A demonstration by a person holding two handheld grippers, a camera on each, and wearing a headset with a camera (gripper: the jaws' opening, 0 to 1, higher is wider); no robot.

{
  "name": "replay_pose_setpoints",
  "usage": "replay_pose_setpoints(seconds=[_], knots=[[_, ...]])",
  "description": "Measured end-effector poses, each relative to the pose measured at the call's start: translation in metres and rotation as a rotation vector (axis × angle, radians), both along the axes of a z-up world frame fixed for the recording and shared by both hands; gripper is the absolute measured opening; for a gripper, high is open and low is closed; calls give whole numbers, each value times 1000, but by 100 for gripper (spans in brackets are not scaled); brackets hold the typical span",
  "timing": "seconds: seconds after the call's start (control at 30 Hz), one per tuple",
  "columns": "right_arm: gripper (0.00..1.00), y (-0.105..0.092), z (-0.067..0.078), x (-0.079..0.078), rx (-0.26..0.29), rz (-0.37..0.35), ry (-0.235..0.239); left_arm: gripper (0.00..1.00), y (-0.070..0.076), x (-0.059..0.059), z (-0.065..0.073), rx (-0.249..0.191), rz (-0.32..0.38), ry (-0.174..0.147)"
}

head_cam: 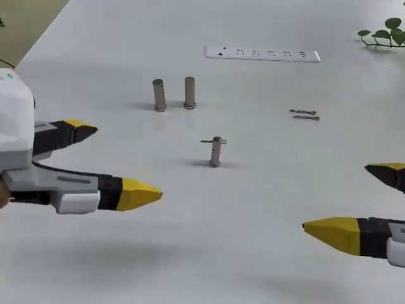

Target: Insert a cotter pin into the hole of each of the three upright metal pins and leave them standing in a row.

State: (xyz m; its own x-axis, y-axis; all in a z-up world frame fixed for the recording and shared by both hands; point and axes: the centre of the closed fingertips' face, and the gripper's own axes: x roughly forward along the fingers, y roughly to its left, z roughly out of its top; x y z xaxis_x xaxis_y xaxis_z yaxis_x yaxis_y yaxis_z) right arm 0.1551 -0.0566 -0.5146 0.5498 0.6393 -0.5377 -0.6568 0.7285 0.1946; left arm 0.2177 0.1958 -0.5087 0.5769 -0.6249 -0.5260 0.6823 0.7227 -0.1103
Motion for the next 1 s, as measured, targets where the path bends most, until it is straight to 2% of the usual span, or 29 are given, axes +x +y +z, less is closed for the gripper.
replay_pose_setpoints(seconds=[0.07,0.13,0.3,0.43,0.53,0.6,0.67,0.73,0.83,1.0], knots=[[97,-2,-1,-2,-3,-8,5,99,4,16,4,-6,2,-44],[97,-5,-2,-2,-2,-20,8,99,11,31,3,9,12,-56],[96,-10,-2,-2,-5,-49,13,99,11,56,4,16,7,-77],[96,-15,-1,-1,-7,-69,14,98,9,75,2,28,-5,-86],[95,-16,0,0,-8,-81,13,92,10,92,-2,25,1,-93],[95,-18,0,0,-11,-88,14,89,12,105,-5,11,18,-95],[95,-19,0,1,-17,-91,15,86,10,116,-8,-30,37,-87],[94,-20,-1,1,-25,-84,19,84,10,127,-11,-37,42,-89],[94,-23,0,3,-34,-92,22,81,10,143,-20,-24,35,-99],[94,-25,-2,3,-51,-90,28,71,7,158,-35,-5,25,-111]])
